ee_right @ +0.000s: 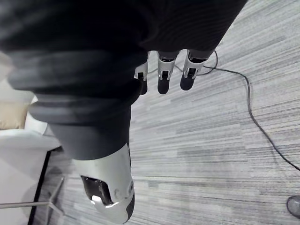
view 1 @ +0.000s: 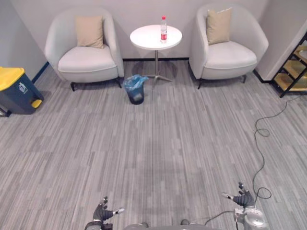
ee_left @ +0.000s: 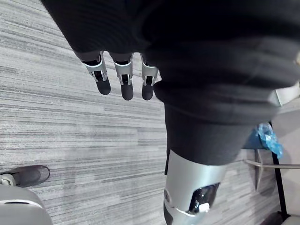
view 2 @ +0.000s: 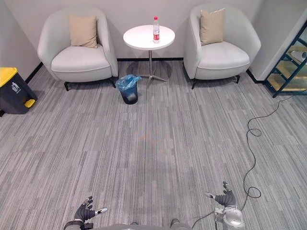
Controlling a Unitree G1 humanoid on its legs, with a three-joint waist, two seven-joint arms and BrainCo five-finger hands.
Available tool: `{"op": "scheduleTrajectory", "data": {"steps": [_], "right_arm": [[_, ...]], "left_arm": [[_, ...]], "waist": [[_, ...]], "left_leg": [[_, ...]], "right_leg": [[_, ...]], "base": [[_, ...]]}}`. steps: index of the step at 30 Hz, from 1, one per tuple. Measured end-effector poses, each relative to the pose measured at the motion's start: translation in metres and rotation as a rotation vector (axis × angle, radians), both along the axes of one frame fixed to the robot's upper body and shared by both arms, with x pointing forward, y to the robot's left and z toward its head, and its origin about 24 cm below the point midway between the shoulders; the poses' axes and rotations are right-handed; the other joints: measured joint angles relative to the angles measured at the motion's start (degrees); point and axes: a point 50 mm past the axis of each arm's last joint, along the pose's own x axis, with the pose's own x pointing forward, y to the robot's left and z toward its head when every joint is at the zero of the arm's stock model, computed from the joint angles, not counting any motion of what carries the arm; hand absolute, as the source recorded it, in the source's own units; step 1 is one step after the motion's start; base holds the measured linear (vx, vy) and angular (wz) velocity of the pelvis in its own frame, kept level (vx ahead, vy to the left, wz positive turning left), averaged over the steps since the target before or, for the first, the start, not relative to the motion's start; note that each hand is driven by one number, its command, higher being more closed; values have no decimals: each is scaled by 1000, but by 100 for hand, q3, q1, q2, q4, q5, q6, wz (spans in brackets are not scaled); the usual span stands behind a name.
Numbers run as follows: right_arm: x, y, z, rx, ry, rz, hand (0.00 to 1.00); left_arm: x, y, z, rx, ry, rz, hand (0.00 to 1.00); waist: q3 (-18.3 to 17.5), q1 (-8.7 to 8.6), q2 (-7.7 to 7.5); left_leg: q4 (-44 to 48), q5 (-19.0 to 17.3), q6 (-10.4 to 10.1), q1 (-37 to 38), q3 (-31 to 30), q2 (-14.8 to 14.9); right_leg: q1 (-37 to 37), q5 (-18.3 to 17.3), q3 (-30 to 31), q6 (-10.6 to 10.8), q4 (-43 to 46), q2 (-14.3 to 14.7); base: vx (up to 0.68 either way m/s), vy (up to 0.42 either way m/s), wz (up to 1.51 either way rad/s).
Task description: Gather rubbish on tea table into small bin, then transfer packed bag to large trash can.
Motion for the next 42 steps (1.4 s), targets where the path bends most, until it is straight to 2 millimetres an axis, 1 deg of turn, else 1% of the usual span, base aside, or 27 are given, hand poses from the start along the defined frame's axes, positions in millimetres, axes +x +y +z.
{"op": "scheduleTrajectory", "data": {"steps": [6,10,12,15,17,21,22,23,24,25,26,27,28,29,30,31,32,33,34,35,36,37,38,39,40,41,42], "right_arm": [[-1,-8,3,-32,24,38,0],[-1,-6,2,-29,30,49,0],[-4,-2,-4,-14,55,49,0],[-6,-2,-5,-7,68,36,0],[-6,-2,-5,-2,64,26,0],[0,-3,-3,2,45,-4,0],[2,-3,-3,1,39,-4,0],[6,-3,-1,1,28,-5,0],[11,-2,0,1,16,-4,0],[17,-2,2,0,2,-1,0],[21,-1,3,0,-6,0,0],[22,-1,4,-4,-10,-10,0],[20,-2,3,-9,-4,-19,0],[19,-1,3,-8,0,-19,0],[20,1,2,-3,-1,-17,0],[21,7,0,15,-1,-16,0],[18,9,-2,22,6,-18,0],[17,11,-3,30,10,-17,0],[18,10,-3,29,7,-17,0],[20,9,-1,25,1,-18,0],[23,8,0,26,-11,-21,0],[24,8,1,29,-18,-26,0],[23,6,2,27,-20,-35,0],[20,4,1,22,-15,-45,0],[22,5,2,20,-23,-45,0],[25,7,4,22,-42,-41,0],[26,10,5,26,-53,-37,0]], "left_arm": [[1,0,0,22,5,-32,0],[0,1,0,24,9,-33,0],[0,1,0,25,13,-31,0],[-1,2,0,27,15,-25,0],[0,3,0,29,13,-16,0],[0,6,0,32,20,6,0],[2,6,1,32,16,8,0],[7,6,2,34,3,8,0],[11,6,3,36,-11,14,0],[13,6,5,32,-22,24,0],[14,7,5,33,-29,27,0],[16,7,7,32,-42,35,0],[16,8,8,29,-47,40,0],[16,8,8,30,-48,43,0],[14,10,8,35,-44,47,0],[16,16,11,56,-52,44,0],[17,20,12,68,-55,46,0],[21,26,16,86,-74,63,0],[26,27,18,86,-88,66,0],[35,28,21,89,-112,69,0],[40,29,24,88,-129,79,0],[44,29,25,87,-141,77,0],[50,27,27,84,-158,75,0],[53,22,27,70,-166,75,0],[54,20,26,65,-168,73,0],[54,19,26,59,-167,71,0],[53,18,25,55,-165,70,0]], "waist": [[5,-3,23],[8,-4,45],[10,2,47],[10,2,46],[12,3,49],[31,-1,50],[42,0,53],[67,9,51],[119,11,58],[184,16,59],[234,18,54],[308,19,10],[340,0,-18],[348,36,-23],[374,20,-36],[466,-16,-27],[514,-24,10],[571,-34,-24],[622,-51,-25],[723,-98,33],[807,-192,19],[846,-263,7],[851,-372,13],[827,-453,60],[819,-456,80],[833,-452,105],[876,-447,204]], "left_leg": [[6,-12,-18,82,-4,2],[30,-13,-17,79,-5,12],[29,-12,-15,66,0,25],[27,-12,-12,19,17,44],[33,-9,-7,-90,39,56],[47,-16,-2,-218,129,75],[61,-26,15,-246,146,77],[156,-71,82,-371,161,82],[283,-140,168,-490,205,99],[424,-250,208,-561,250,108],[531,-330,231,-594,274,105],[796,-560,285,-652,281,32],[893,-738,370,-644,260,-24],[922,-816,395,-638,285,-53],[956,-903,445,-620,299,-72],[968,-982,551,-395,277,-87],[960,-1020,548,-314,278,-72],[928,-1091,517,-191,276,-11],[921,-1095,480,-138,263,37],[821,-1110,443,-11,194,110],[692,-1112,402,130,82,187],[608,-1128,357,217,3,225],[515,-1202,202,324,-164,275],[594,-1281,79,388,-279,422],[786,-1271,62,313,-288,472],[1542,-1257,36,90,-244,625],[2828,-1036,-249,-318,-190,914]], "right_leg": [[81,-18,-25,27,5,-3],[64,-15,-42,21,7,1],[56,1,-47,-5,-9,17],[30,35,-44,-55,-77,43],[-55,68,-30,-102,-105,61],[-230,71,32,-106,-95,82],[-258,70,39,-105,-89,82],[-352,69,50,-103,-62,83],[-463,28,71,-55,53,80],[-594,-111,80,10,280,58],[-697,-260,86,30,517,27],[-987,-710,85,183,1257,-129],[-1163,-877,16,304,1788,-259],[-1345,-919,-101,319,2191,-342],[-1678,-919,-277,347,2940,-503],[-2244,-912,-405,452,4072,-706],[-2358,-997,-469,392,4163,-733],[-2632,-1104,-687,333,3939,-749],[-2704,-1100,-762,326,3693,-712],[-2837,-980,-779,228,3083,-581],[-2867,-749,-776,195,2494,-458],[-2881,-566,-759,177,2141,-411],[-2938,1,-716,93,1787,-366],[-2975,171,-733,-298,2142,-327],[-3047,-70,-765,-323,2421,-340],[-2989,-448,-869,-413,2738,-329],[-2623,-725,-1018,-524,2725,-169]], "base": [[-35,-9,0],[-72,-19,1],[-56,-25,-1],[-39,-29,-3],[-14,-31,-7],[24,-19,-10],[14,-1,-9],[21,8,-11],[24,12,-17],[16,18,-19],[1,43,-10],[21,55,0],[40,56,-6],[35,39,-14],[138,48,-11],[187,43,-5],[370,26,1],[322,-16,1],[331,-36,18],[322,-88,39],[346,-110,51],[474,-193,73],[531,-251,79],[542,-269,68],[554,-302,40],[548,-312,26],[676,-383,24]]}}
